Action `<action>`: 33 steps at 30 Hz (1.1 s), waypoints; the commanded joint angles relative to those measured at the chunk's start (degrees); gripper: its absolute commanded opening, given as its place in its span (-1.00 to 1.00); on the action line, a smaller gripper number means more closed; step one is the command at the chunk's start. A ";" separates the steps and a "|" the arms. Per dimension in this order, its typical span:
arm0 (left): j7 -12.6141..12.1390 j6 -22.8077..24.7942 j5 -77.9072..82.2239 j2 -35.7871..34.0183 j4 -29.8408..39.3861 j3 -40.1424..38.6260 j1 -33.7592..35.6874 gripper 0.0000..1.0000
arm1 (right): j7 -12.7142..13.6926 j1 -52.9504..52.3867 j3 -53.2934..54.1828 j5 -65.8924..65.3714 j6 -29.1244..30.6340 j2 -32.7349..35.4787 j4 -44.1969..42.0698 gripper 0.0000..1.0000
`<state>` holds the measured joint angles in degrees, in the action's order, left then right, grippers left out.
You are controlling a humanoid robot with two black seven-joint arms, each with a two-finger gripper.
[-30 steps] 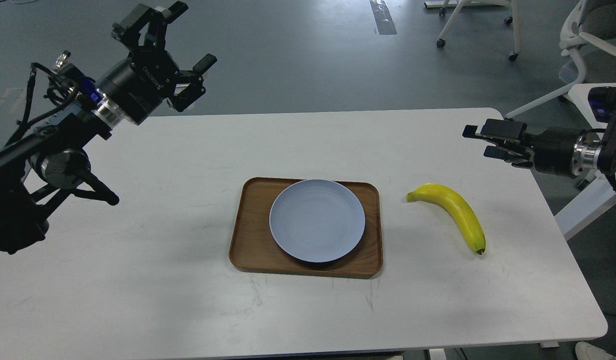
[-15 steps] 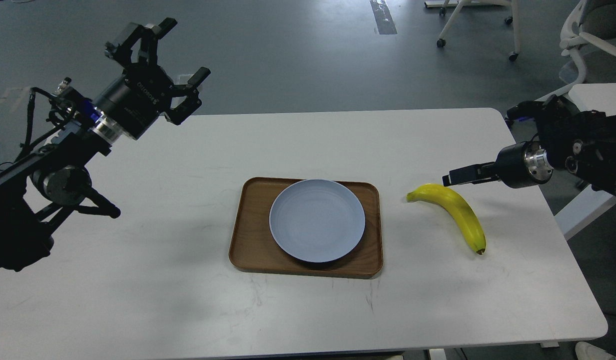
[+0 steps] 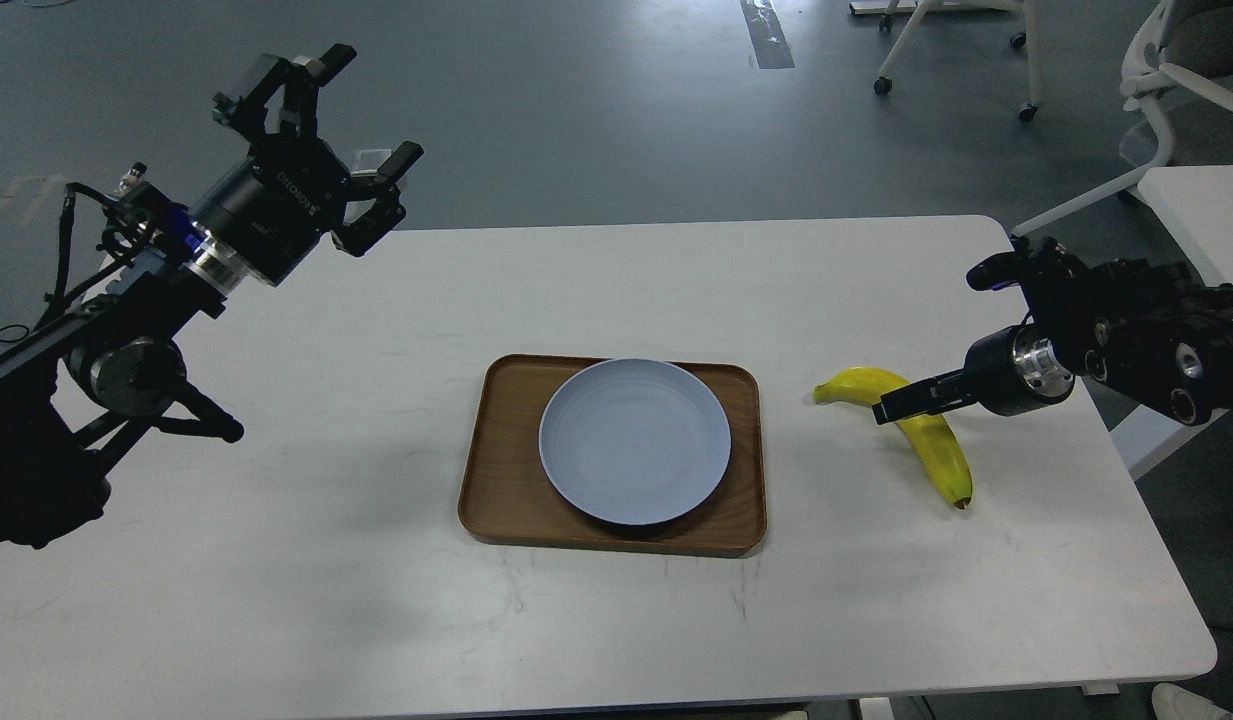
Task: Place banana on plate with both arms
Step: 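Reach the right gripper down and grasp the yellow banana, then lift the banana with the right gripper and carry it over the plate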
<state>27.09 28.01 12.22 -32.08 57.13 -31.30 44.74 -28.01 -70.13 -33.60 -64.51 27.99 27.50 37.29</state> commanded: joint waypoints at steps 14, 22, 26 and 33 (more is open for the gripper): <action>0.24 -0.01 0.52 0.00 0.00 -1.30 -2.02 0.96 | 0.01 1.92 -1.64 0.00 0.01 -1.13 -0.02 -0.12; 0.15 -0.06 0.61 0.00 0.00 -1.66 -2.20 0.96 | 0.01 0.00 -1.64 0.09 0.01 0.80 1.12 -0.68; 0.15 -0.01 0.61 -0.26 0.00 -1.75 -2.11 0.96 | 0.01 -3.42 -1.55 0.09 0.01 3.78 4.01 -0.69; 0.07 -0.01 0.61 -0.61 0.26 -1.83 -2.11 0.96 | 0.01 -12.66 -1.38 0.17 0.01 6.78 10.52 -0.68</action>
<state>27.17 27.98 12.83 -32.57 57.35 -33.05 42.56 -28.00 -79.45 -35.05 -64.38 28.02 33.93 45.77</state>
